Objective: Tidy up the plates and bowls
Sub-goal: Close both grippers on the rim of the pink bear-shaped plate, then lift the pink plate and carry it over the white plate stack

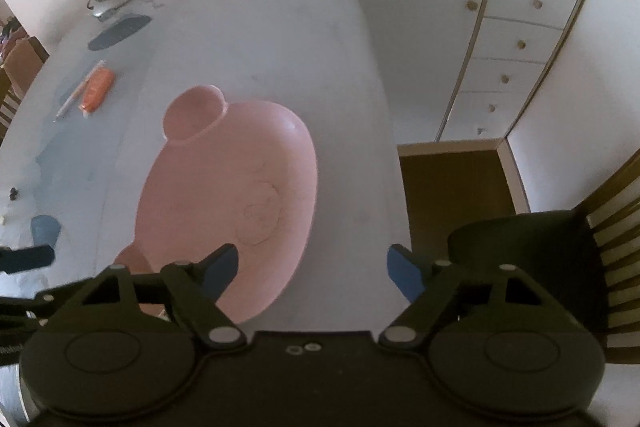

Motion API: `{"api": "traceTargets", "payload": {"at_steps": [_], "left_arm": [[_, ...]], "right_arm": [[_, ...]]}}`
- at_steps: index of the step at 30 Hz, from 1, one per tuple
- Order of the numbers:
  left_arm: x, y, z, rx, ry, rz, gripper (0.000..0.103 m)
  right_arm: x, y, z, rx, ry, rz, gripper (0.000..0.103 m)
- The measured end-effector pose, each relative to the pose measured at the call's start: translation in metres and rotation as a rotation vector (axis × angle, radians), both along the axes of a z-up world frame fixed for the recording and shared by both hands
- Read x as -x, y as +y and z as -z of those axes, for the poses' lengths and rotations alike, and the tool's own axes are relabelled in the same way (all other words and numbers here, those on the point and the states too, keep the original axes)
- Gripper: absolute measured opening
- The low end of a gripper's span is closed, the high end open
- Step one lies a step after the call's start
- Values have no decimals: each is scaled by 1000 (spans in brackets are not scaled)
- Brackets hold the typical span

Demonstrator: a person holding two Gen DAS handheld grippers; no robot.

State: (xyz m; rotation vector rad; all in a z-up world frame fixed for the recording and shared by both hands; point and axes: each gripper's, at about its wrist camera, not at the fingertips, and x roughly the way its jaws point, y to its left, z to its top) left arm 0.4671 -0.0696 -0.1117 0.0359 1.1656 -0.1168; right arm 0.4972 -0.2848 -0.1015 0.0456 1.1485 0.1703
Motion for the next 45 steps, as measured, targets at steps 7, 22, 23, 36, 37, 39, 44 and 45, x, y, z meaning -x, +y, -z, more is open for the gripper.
{"api": "traceTargets", "payload": {"at_steps": [7,22,23,36,37,39,44,45], "left_arm": [[-10,2,21,22,58,-31,50],[-12,-11,38,2,109,-19,13],[-12,-11,38,-4,106,-19,11],[-12,-2,22,1,41,-76,8],[-13,-1,19,3,34,-79,8],[-12,0,12,3,17,-81,8],[-8,4,-8,7,-17,-75,8],[-6,5,-11,8,-23,-75,8]], "right_arm": [[-16,3,22,-21,48,-1,64],[-25,-4,41,-72,100,32,25],[-24,-4,41,-84,105,36,22],[-16,4,27,-97,30,25,10],[-15,3,24,-98,23,22,10],[-14,3,19,-102,11,21,10],[-10,4,4,-106,-19,17,10],[-9,4,0,-111,-24,18,10]]}}
